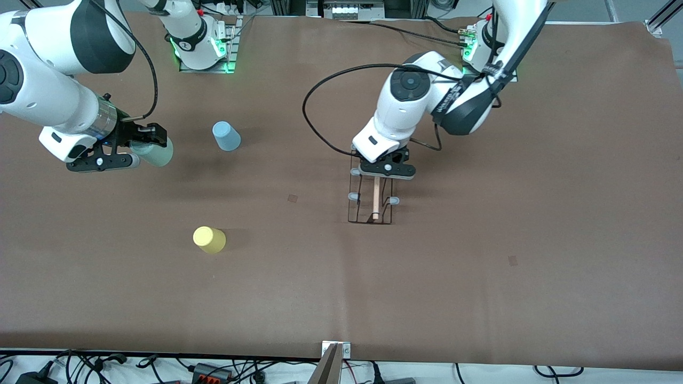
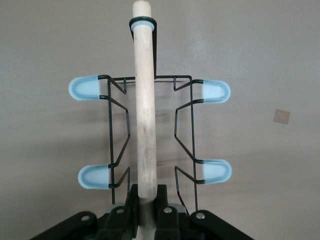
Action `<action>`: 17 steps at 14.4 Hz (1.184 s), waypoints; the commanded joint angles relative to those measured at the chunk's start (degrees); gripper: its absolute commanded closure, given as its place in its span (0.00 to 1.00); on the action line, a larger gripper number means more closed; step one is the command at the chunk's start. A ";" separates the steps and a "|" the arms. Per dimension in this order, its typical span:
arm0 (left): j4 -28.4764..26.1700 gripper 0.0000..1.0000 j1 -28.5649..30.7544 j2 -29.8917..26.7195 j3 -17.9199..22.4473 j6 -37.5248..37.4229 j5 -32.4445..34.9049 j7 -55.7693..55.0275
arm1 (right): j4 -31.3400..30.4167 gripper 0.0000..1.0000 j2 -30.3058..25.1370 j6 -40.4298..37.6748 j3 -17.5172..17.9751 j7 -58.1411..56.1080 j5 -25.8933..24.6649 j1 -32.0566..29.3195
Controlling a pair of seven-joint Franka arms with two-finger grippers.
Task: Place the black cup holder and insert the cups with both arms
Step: 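Lift the teal cup with the right gripper while the left gripper releases the rack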
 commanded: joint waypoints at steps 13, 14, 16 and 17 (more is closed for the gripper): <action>1.88 0.00 -1.97 1.89 0.03 -1.14 5.88 -5.15 | 0.74 0.91 0.70 -1.32 0.76 0.91 0.64 0.91; 1.97 0.00 -1.71 1.63 0.03 -1.32 5.88 -5.15 | 0.66 0.91 0.70 -1.41 0.76 2.13 0.73 1.52; 2.23 0.00 -1.10 0.40 0.03 -1.93 5.88 -5.07 | 0.92 0.91 0.52 -1.32 1.46 6.07 0.99 2.22; 2.58 0.00 -0.74 -1.08 0.47 -4.37 5.88 -4.45 | 1.18 0.91 0.52 -1.23 3.29 8.88 1.26 2.32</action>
